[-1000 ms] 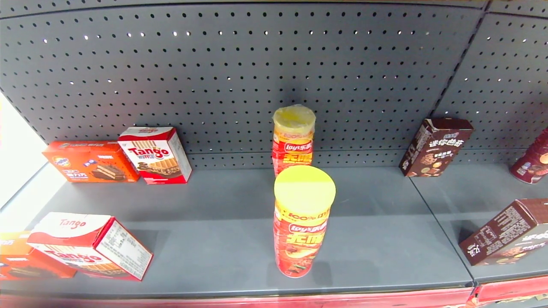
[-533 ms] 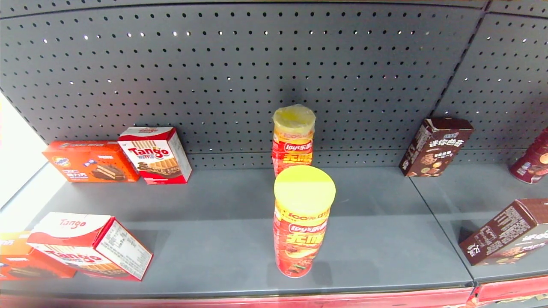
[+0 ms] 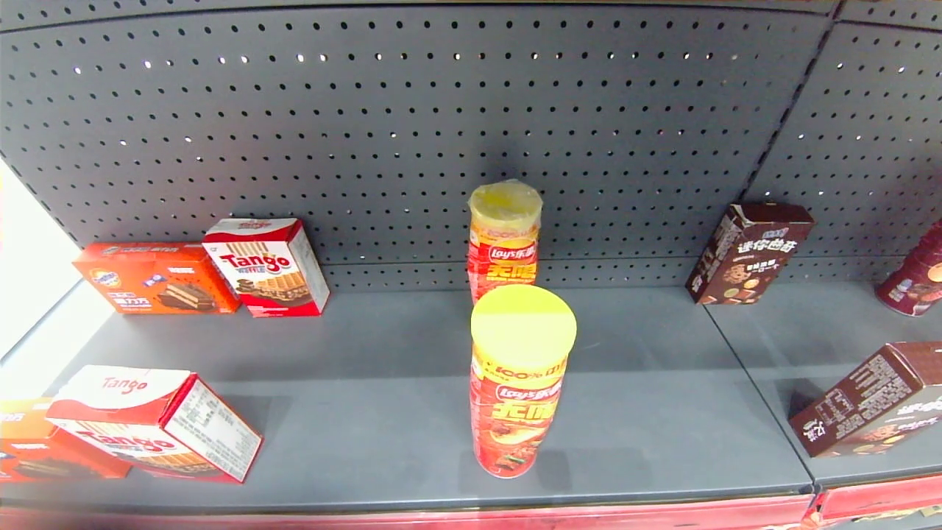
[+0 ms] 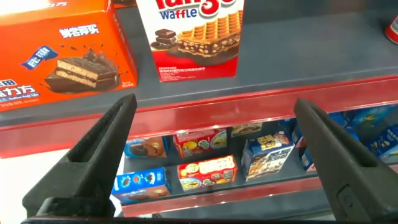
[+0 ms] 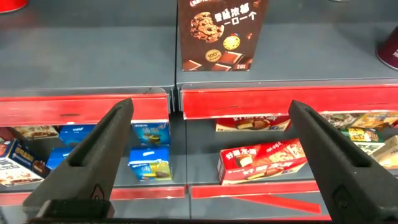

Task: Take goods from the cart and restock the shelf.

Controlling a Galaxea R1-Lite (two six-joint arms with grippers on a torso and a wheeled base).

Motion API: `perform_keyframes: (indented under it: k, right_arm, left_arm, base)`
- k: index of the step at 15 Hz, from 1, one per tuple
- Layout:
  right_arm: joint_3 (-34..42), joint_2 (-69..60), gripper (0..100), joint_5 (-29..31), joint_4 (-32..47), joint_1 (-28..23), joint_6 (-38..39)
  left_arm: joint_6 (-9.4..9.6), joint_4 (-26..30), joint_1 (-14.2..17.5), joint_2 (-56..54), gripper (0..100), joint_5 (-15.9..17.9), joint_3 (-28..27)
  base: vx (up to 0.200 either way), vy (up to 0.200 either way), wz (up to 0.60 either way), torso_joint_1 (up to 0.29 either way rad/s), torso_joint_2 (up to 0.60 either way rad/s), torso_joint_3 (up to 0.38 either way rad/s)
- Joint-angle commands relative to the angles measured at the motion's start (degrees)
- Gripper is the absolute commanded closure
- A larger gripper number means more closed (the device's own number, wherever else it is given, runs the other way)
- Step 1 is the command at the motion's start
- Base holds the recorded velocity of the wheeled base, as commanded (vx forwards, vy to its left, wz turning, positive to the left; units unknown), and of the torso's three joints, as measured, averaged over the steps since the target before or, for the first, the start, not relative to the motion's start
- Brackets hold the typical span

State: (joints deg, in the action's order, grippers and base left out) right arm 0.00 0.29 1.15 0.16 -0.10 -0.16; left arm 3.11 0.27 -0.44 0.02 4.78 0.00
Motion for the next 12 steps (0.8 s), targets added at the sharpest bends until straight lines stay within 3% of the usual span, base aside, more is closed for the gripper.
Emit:
perform_keyframes:
  k: [1,12]
  right_arm:
    - [0.0,0.1,0,0.0,0.0,0.0,0.0]
    - [0.0,0.1,0,-0.5,0.0,0.1,-0.2]
  left_arm:
    - [0.23,0.0,0.0,0.0,0,0.1,0.0]
    - [-0.82,0.0,0.1,0.0,0,-0.7,0.0]
  base:
    - [0.000,0.000,0.00,0.000,0.00,0.000]
    - [0.000,0.000,0.00,0.000,0.00,0.000]
